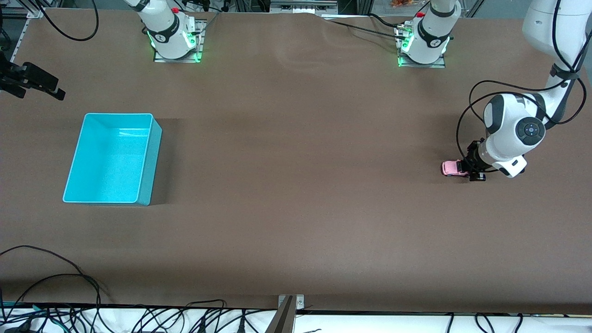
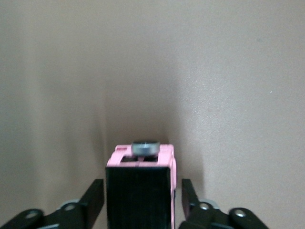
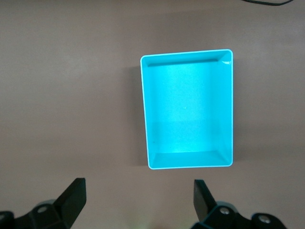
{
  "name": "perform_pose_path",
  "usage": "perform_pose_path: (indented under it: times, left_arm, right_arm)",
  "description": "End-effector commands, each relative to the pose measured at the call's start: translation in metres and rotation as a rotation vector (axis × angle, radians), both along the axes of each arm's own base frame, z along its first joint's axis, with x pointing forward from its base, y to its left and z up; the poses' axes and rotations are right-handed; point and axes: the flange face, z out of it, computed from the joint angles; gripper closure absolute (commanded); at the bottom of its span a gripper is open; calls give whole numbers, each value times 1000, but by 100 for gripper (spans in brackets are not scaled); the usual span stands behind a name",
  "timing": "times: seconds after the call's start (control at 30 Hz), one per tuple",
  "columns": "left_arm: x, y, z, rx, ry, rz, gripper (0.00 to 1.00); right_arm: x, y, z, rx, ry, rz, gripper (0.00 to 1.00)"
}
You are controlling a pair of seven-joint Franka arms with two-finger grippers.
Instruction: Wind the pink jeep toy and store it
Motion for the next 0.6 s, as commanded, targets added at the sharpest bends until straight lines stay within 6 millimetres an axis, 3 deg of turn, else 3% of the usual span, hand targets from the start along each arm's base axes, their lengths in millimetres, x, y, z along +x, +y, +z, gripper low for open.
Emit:
perform_pose_path:
  times: [0.0, 0.2, 0.3, 0.57]
  left_arm:
    - [7, 9, 28, 33, 1, -15, 0]
    - [0, 10, 78, 57, 65, 1, 0]
    - [-3, -1, 99, 65, 87, -11, 0]
    - [26, -27, 165, 81, 76, -119, 0]
  right_arm:
    - [1, 4, 4, -20, 3, 10, 0]
    - [1, 4, 3, -20, 5, 10, 0]
    - [1, 4, 4, -21, 3, 10, 0]
    - [1, 5, 3, -20, 5, 12, 0]
